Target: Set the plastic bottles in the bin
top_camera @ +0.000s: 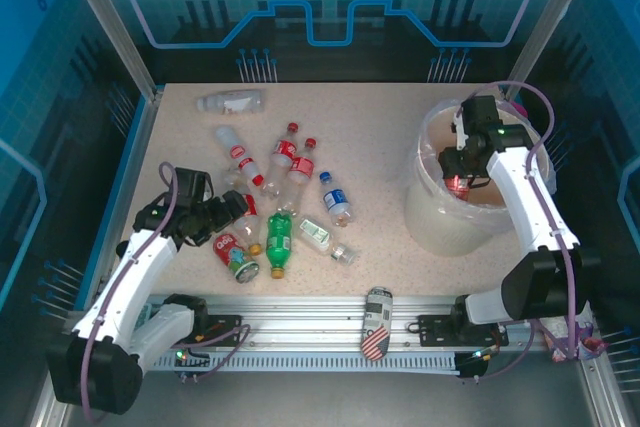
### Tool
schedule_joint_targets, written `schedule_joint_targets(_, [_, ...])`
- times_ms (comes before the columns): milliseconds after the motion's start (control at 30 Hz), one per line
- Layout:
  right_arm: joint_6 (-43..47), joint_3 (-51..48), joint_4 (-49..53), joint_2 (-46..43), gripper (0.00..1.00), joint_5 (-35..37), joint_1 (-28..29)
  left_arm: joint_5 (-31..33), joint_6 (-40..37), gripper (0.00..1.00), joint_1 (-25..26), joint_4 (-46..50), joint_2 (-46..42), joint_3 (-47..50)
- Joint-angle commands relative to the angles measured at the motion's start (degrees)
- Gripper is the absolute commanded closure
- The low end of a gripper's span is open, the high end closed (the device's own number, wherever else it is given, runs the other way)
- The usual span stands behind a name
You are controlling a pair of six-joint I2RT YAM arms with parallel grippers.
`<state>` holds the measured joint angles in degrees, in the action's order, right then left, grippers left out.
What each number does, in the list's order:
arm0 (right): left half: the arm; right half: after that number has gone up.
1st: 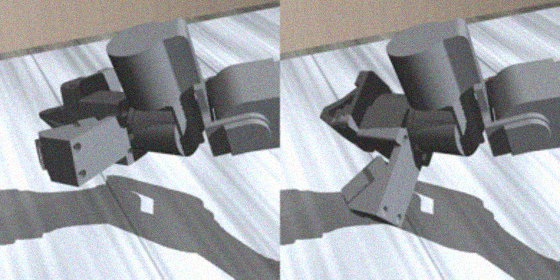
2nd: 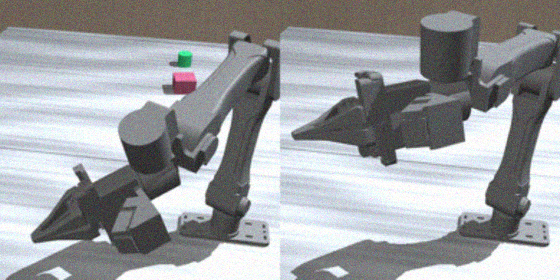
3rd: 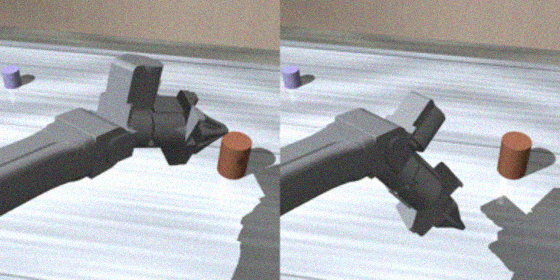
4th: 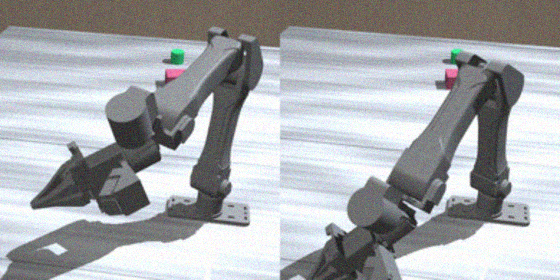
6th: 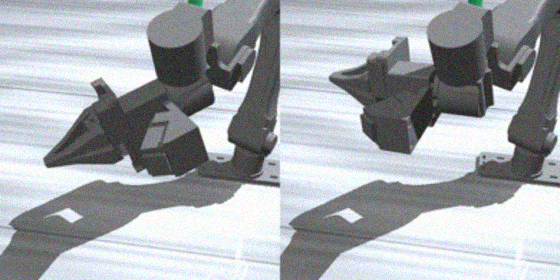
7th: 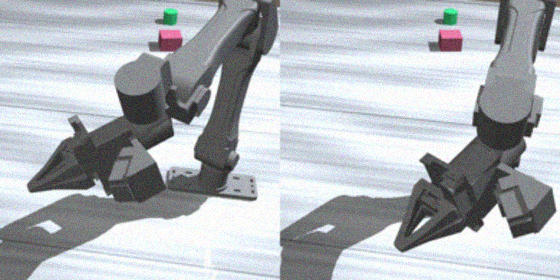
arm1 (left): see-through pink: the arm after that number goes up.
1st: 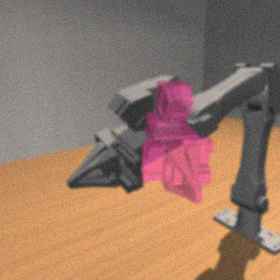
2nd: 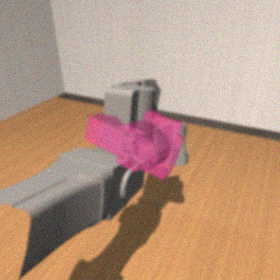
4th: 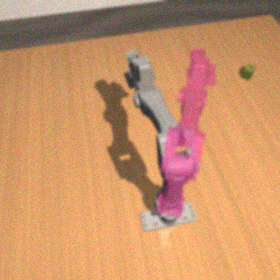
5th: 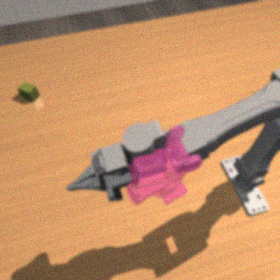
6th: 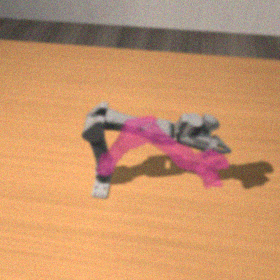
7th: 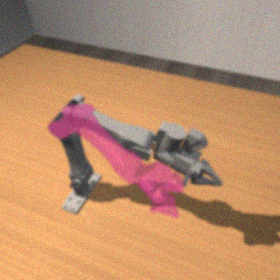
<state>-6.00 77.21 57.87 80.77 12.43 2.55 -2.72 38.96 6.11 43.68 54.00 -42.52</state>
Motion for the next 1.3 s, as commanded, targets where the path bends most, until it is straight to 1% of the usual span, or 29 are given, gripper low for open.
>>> schedule_joint_targets(0, [-0.9,-1.1,-3.6,-0.3,0.37,-1.9,-1.0,2.1,0.9,0.07,-0.4,2.7,-0.7,1.9])
schedule_joint_targets(200, [-0.6,-0.8,-3.6,-0.5,0.26,-2.9,-1.2,2.1,2.5,0.06,-0.5,2.5,-1.5,4.8])
schedule_joint_targets(400, [-0.3,0.7,-2.5,-1.5,0.16,-3.6,-1.3,1.7,2.7,0.04,-0.5,4.9,-1.6,5.3])
schedule_joint_targets(600, [-0.2,5.7,0.4,-4.3,0.12,-4.5,-1.3,1.1,3.6,0.03,-0.2,8.5,-2.6,5.6])
schedule_joint_targets(733, [-0.6,10.2,0.9,-8.1,0.08,-7.6,-1.3,-0.2,6.5,0.01,1.6,9.6,-4.0,7.0])
schedule_joint_targets(833, [-1.1,12.1,0.3,-10.4,0.05,-10.7,-1.6,0.2,9.3,0.01,4.5,10.0,-5.1,8.2])
schedule_joint_targets(1000, [-1.9,12.5,-2.3,-12.4,0.03,-14.5,-1.7,-0.5,14.5,0.01,8.7,6.4,-5.0,11.2])
schedule_joint_targets(1133, [-2.2,11.8,-3.9,-13.1,0.03,-16.2,-1.7,-2.0,17.8,0.06,10.4,2.5,-4.7,14.2])
schedule_joint_targets(1267, [-2.2,11.3,-4.5,-12.7,0.03,-17.6,-1.7,-2.7,18.9,0.1,11.1,-0.2,-4.0,15.6])
